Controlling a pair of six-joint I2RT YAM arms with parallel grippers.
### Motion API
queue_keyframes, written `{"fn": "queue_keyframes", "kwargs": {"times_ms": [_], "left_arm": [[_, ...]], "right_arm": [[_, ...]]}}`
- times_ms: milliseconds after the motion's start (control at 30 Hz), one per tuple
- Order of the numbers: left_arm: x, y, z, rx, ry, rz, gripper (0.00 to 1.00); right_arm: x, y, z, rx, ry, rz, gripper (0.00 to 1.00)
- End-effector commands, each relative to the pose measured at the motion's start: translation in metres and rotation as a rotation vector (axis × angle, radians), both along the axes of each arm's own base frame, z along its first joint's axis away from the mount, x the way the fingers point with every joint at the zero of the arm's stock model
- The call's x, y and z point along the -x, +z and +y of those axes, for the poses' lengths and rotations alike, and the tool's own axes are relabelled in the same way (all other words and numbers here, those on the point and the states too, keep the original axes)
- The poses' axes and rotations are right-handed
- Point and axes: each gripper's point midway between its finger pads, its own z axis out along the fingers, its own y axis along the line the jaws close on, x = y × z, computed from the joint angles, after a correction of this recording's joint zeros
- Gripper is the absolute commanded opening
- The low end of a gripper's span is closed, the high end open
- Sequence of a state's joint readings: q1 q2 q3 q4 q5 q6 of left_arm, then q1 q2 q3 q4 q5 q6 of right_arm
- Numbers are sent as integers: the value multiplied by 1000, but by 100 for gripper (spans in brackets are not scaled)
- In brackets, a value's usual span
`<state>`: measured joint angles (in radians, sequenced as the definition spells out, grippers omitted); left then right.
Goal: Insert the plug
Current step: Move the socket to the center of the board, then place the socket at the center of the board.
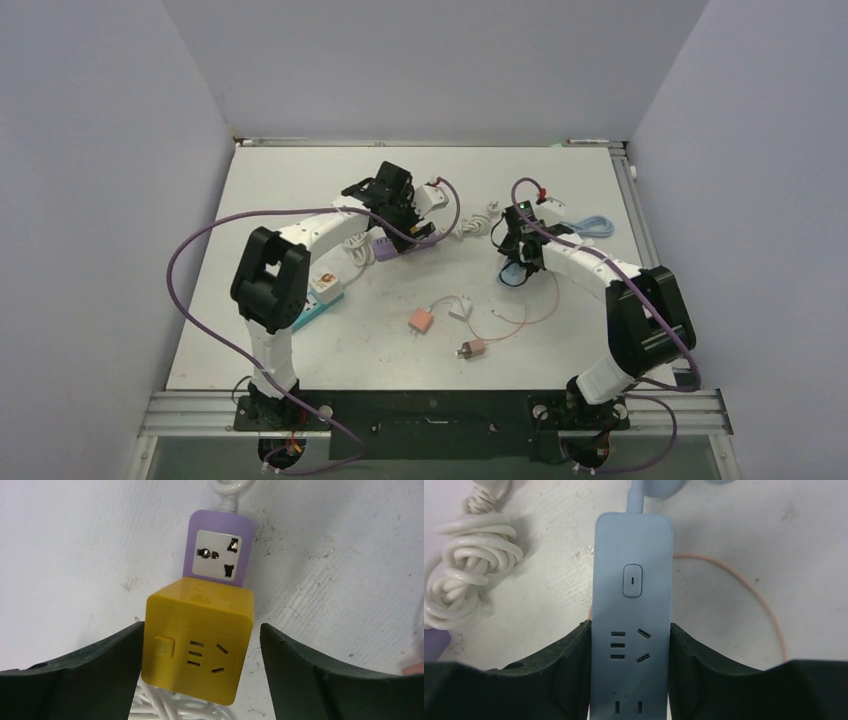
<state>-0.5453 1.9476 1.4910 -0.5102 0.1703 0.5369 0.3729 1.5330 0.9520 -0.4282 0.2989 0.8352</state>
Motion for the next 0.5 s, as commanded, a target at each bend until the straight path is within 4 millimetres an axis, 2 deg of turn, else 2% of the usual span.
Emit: {"fn": "queue_keyframes", "kwargs": {"times_ms": [0, 33, 100, 133, 267, 367, 467], "left_arm": [[-6, 36, 0, 94, 98, -52, 81], [-5, 42, -2, 114, 98, -52, 83], [-2, 51, -5, 153, 103, -51, 95], [0, 56, -6, 173, 106, -49, 97], [7, 70, -6, 232, 114, -44, 96], [11, 75, -4, 252, 117, -52, 96], [15, 77, -2, 267, 118, -40, 96]], "right_arm": [[-21, -1, 37, -72, -23, -52, 5], [-23, -5, 43, -70, -19, -44, 5], [-29, -9, 58, -81, -6, -40, 5], [-32, -11, 64, -85, -1, -35, 5], [-38, -16, 84, -106, 17, -27, 8], [-40, -15, 94, -133, 34, -24, 21], [-43, -9, 103, -166, 64, -32, 42]]}}
